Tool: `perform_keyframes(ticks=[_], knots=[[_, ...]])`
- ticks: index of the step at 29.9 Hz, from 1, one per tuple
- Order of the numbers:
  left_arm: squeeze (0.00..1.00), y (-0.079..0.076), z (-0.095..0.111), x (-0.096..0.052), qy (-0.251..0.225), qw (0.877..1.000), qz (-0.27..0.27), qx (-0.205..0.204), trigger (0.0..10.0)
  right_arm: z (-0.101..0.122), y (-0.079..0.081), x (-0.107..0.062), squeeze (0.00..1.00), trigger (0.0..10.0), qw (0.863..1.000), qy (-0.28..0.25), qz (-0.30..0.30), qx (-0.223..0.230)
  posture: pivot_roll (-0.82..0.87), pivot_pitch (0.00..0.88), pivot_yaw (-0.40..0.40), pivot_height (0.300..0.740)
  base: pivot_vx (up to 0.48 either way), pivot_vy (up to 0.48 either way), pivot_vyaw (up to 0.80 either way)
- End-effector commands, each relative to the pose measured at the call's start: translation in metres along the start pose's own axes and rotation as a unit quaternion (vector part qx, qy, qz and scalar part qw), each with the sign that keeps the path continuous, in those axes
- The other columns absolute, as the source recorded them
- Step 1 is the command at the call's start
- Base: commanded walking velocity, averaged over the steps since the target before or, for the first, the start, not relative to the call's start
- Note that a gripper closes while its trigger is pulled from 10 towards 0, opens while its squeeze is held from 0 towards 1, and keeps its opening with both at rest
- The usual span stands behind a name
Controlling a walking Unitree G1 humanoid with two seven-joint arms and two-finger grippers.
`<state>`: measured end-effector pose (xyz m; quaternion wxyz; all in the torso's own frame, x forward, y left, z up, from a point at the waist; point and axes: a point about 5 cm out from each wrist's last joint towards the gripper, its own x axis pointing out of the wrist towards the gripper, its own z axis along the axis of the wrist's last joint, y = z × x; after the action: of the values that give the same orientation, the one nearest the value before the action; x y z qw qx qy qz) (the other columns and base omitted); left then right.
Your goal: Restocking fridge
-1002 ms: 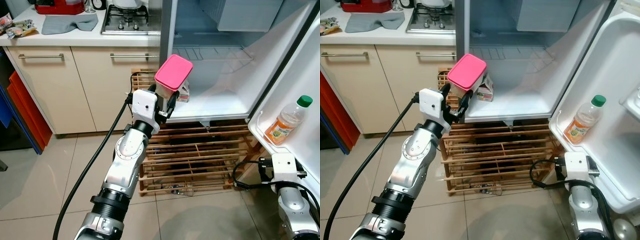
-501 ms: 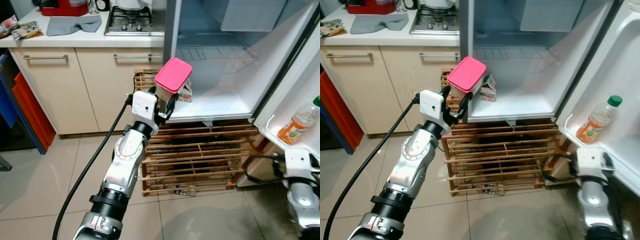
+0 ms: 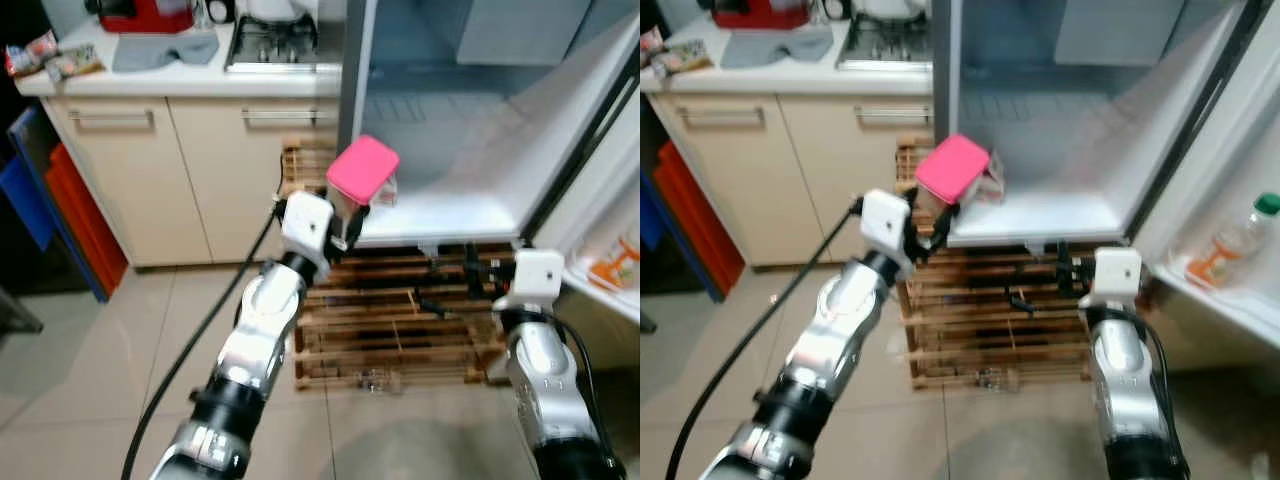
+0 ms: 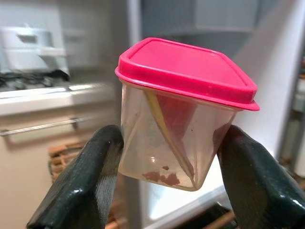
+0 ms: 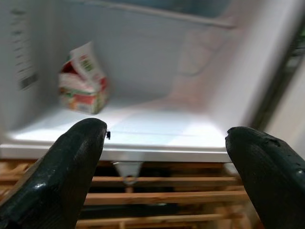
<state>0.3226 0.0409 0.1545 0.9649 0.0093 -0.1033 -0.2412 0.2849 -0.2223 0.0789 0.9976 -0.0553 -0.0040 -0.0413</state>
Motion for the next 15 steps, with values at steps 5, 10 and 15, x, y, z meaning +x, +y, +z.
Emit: perform_keyframes(ticks=[5,10,15], knots=[[0.0,-0.003,0.0085,0.0103,-0.011,1.0,-0.002,-0.005,10.0,0.0097,0.0079,0.002,0.0,10.0,1.0,-0.007,0.006,0.014,-0.19,0.0,0.003,0.74,0.441,0.0,0.68],[0.0,-0.0023,0.0072,0.0103,-0.008,1.0,-0.002,-0.006,10.0,0.012,0.012,0.0012,0.0,10.0,1.0,-0.014,0.011,0.019,-0.19,0.0,0.006,0.74,0.442,0.0,0.68],[0.0,-0.0048,0.0094,0.0098,-0.02,1.0,-0.017,-0.001,10.0,0.0117,0.0106,-0.0001,0.0,10.0,1.0,-0.005,0.006,0.016,-0.19,0.0,0.004,0.74,0.297,0.0,0.0]])
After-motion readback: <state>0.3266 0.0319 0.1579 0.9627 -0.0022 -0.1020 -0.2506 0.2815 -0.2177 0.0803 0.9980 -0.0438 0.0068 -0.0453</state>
